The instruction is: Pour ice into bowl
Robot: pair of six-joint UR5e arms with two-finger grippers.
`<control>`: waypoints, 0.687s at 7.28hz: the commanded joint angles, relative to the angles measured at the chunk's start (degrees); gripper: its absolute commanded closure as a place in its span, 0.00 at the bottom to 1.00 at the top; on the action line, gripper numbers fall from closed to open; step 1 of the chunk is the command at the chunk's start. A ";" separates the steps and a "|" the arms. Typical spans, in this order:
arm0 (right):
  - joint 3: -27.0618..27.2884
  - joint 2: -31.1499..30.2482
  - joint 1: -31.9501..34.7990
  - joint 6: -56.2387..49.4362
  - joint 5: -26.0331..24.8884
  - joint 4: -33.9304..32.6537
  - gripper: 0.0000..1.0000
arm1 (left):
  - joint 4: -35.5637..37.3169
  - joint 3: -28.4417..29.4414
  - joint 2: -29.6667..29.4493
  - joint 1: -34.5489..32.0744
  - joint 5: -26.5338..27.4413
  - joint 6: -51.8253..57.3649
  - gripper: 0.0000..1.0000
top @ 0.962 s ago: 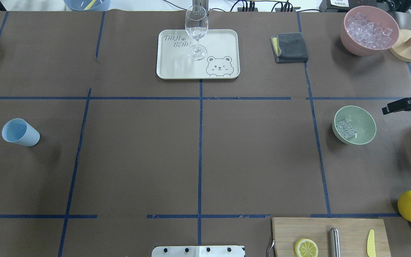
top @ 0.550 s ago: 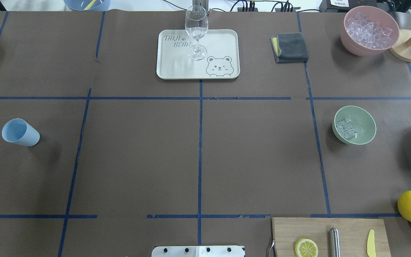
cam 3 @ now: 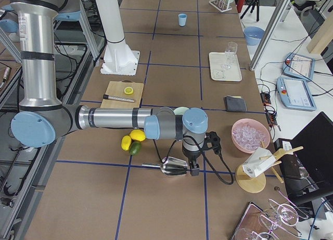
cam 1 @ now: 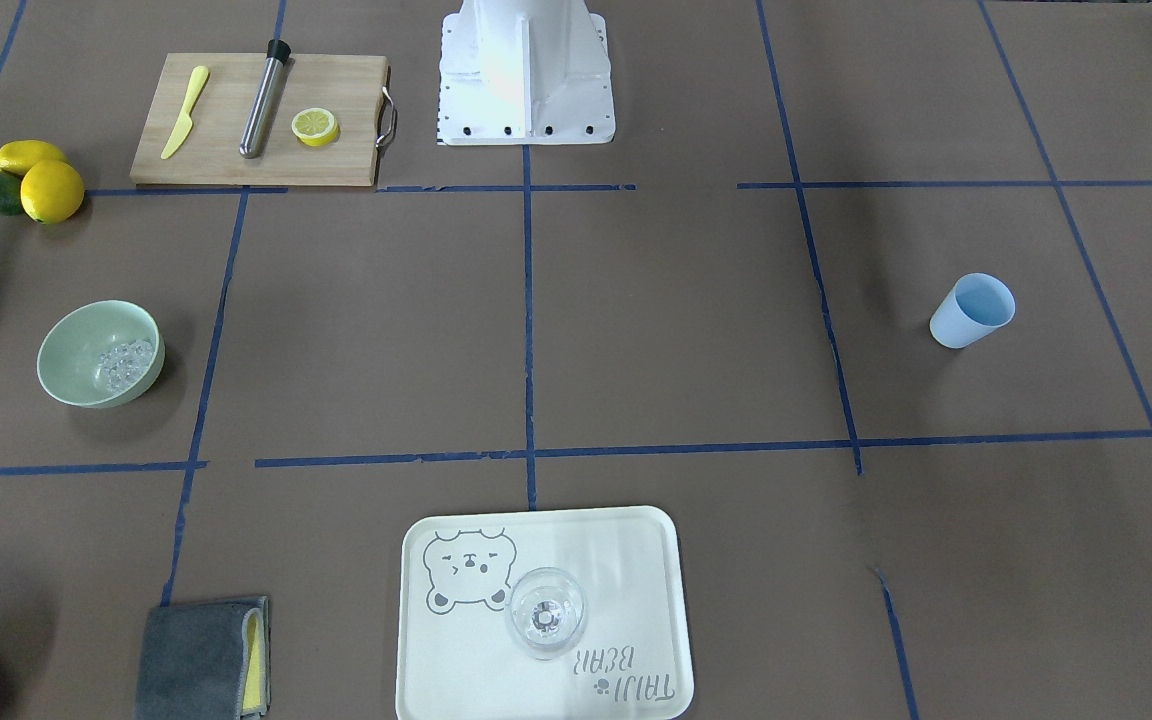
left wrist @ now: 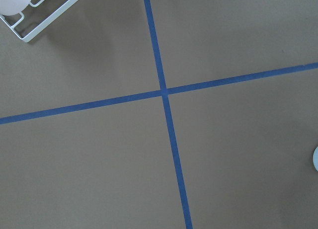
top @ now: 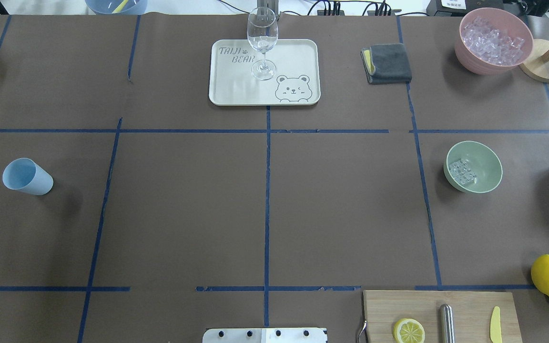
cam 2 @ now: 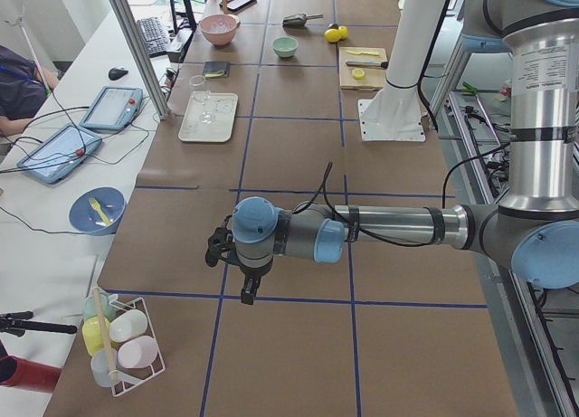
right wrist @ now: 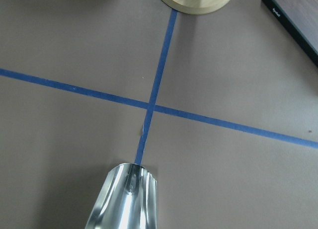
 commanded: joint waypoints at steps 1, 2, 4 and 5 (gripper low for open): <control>-0.14 -1.55 0.32 -0.03 0.49 -0.66 0.00 | 0.26 0.17 0.33 0.00 0.12 0.00 0.00; -0.23 -2.35 0.32 -0.03 0.58 -0.75 0.00 | 0.09 0.00 1.12 0.00 0.04 0.00 0.00; -0.41 -3.49 0.23 0.06 0.67 -0.92 0.00 | 0.26 0.09 1.38 0.00 0.04 0.00 0.00; -0.41 -4.02 0.23 -0.02 0.85 -0.58 0.00 | 0.18 -0.09 1.74 0.00 0.04 0.00 0.00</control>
